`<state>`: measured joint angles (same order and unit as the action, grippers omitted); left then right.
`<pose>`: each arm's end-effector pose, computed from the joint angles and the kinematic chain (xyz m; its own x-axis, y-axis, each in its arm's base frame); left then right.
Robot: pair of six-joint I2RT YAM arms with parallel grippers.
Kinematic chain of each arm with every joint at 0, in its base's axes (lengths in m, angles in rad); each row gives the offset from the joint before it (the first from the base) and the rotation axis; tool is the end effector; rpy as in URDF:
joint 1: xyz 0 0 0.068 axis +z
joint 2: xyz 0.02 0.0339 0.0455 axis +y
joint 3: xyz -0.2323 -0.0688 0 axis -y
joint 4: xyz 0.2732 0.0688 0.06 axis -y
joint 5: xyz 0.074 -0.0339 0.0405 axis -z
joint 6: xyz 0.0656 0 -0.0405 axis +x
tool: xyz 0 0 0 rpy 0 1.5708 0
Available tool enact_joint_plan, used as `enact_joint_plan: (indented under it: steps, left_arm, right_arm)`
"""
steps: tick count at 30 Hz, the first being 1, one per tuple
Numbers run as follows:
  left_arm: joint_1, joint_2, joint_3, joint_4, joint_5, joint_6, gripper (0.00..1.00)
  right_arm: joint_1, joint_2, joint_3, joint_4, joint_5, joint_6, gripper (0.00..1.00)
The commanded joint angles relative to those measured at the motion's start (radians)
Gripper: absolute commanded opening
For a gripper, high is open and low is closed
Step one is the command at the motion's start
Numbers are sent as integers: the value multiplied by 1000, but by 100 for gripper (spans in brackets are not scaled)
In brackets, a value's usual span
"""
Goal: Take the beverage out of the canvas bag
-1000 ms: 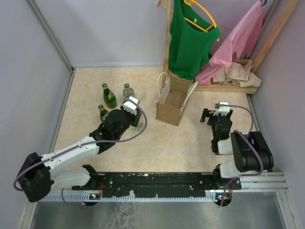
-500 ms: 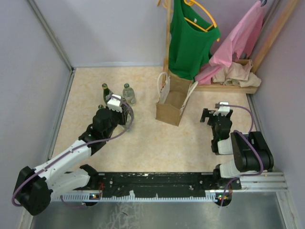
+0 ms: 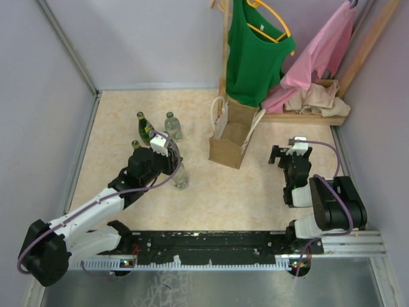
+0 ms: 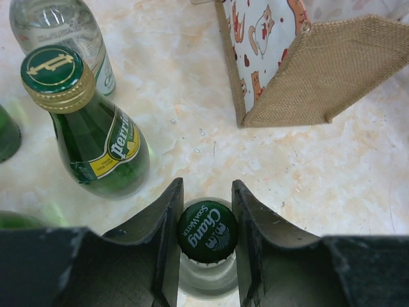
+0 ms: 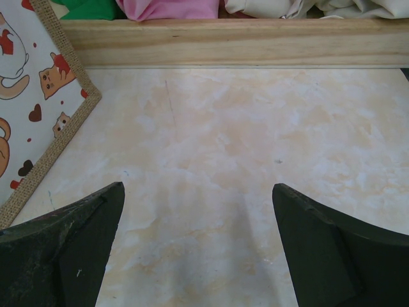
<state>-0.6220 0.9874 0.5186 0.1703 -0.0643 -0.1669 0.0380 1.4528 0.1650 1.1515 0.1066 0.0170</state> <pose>0.2432 -0.1691 0.1965 -0.3240 0.0283 -0.9456 0.4845 0.8635 -0.1401 0.2646 0.0031 0.0797 -0.1346 0.0118 -0.9908 0.0699 0.9976 0.0024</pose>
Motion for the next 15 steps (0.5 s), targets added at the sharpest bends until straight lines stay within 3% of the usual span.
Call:
enact_joint_plan:
  steps: [1,15]
  left_arm:
    - [-3,16,30,109,23,-25,4]
    - [-28,83,5,207,0,86,5]
  right_arm:
    - [-2,-6,28,48,2,-19,99]
    - [-1,-6,27,48,1,-19,99]
